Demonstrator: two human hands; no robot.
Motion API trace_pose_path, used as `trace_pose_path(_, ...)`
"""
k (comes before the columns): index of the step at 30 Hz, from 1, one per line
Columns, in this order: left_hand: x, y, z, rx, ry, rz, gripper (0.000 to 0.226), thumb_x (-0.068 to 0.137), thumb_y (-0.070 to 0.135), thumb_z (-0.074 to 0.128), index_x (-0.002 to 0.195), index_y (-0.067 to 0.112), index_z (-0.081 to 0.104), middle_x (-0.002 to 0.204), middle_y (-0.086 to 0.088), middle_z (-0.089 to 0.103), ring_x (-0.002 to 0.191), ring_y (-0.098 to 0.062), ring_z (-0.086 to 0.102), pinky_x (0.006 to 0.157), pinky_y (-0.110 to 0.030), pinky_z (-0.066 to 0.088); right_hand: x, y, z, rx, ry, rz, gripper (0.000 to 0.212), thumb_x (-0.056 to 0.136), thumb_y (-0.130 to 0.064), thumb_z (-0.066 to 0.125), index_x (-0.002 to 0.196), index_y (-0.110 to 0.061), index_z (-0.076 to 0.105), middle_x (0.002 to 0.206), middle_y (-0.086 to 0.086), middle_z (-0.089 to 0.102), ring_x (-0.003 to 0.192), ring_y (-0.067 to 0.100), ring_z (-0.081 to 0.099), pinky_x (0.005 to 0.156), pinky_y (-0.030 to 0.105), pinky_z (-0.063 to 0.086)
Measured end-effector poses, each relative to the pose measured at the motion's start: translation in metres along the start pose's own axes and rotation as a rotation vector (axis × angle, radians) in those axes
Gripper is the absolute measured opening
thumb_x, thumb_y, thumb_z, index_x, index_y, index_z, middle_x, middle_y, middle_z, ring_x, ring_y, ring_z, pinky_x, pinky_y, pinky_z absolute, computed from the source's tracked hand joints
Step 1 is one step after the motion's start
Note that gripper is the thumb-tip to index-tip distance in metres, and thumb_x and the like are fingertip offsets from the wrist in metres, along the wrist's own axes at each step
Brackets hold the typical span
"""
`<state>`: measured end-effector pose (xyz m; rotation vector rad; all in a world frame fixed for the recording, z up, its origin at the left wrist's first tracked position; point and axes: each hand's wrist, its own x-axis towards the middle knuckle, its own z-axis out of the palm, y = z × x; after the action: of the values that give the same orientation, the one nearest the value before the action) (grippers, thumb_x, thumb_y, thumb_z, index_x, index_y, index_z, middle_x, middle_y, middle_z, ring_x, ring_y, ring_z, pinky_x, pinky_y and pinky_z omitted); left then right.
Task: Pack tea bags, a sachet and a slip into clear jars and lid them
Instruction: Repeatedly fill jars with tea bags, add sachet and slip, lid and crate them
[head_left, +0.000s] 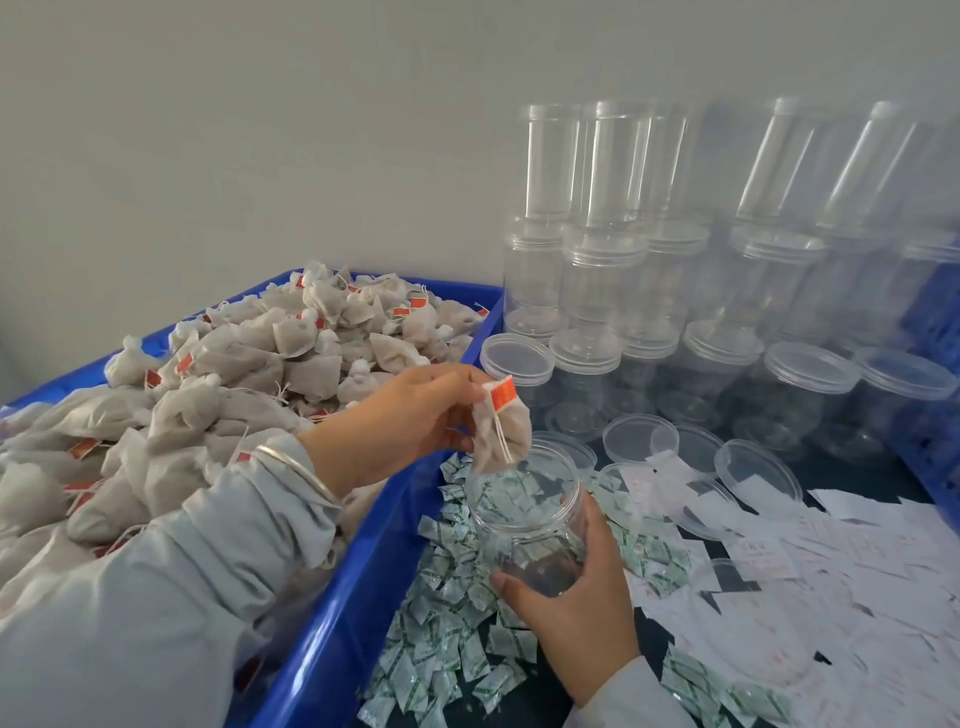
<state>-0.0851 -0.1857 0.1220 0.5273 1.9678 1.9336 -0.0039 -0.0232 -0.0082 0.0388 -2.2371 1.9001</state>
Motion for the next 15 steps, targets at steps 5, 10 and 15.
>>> trace_pose_path(5,0.001,-0.001,0.004,0.06,0.012,-0.019,0.016,0.072,0.014,0.052,0.079,0.011,0.066,0.065,0.0,0.061,0.06,-0.01,0.054,0.058,-0.021,0.045,0.001,0.0,0.0,-0.025,-0.001,-0.011,0.102,0.052,-0.03,0.088,0.137,-0.044,0.033,0.135,-0.017,0.042,0.128,0.006,0.04,0.109,0.039,0.036)
trace_pose_path(10,0.002,0.006,-0.009,0.086,0.188,0.015,0.033,0.09,-0.002,0.046,0.074,0.016,0.069,0.06,0.003,0.06,0.057,-0.009,0.054,0.054,-0.018,0.047,0.002,-0.002,-0.002,-0.034,-0.021,-0.009,0.109,0.054,-0.019,0.089,0.144,-0.031,0.029,0.139,-0.01,0.043,0.13,0.01,0.039,0.11,0.039,0.035)
trace_pose_path(15,0.006,0.013,-0.047,0.228,0.631,0.06,0.03,0.09,0.005,0.051,0.072,0.022,0.069,0.06,0.007,0.063,0.061,-0.009,0.056,0.06,-0.023,0.049,0.003,-0.005,-0.002,-0.013,-0.04,-0.013,0.108,0.054,-0.016,0.089,0.144,-0.029,0.031,0.14,-0.006,0.044,0.131,0.015,0.04,0.11,0.044,0.035)
